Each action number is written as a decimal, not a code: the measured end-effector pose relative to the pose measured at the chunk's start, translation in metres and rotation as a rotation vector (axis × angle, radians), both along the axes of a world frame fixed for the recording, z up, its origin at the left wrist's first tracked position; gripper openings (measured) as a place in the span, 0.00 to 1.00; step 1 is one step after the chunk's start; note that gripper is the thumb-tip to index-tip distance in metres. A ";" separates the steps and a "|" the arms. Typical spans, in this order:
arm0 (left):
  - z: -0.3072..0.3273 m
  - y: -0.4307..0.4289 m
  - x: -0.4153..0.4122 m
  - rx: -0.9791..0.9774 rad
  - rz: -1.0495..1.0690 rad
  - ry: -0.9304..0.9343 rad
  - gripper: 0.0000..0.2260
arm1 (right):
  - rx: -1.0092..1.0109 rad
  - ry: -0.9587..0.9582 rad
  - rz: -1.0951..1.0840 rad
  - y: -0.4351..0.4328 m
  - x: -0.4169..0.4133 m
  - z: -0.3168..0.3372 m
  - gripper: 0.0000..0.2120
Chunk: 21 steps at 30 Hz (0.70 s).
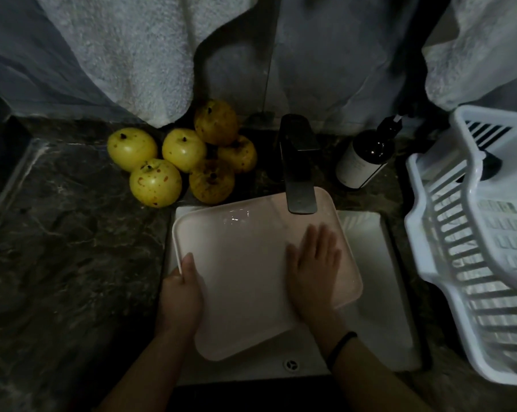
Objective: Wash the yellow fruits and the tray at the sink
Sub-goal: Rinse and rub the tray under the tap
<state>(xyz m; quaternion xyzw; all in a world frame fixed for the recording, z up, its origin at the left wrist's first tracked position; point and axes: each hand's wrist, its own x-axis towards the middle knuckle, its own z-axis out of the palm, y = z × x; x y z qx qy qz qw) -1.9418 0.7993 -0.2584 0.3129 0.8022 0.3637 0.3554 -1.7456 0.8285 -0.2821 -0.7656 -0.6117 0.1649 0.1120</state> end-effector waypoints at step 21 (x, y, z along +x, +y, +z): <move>0.005 -0.006 0.009 -0.024 0.028 -0.002 0.25 | -0.070 -0.179 0.116 0.045 0.011 0.012 0.35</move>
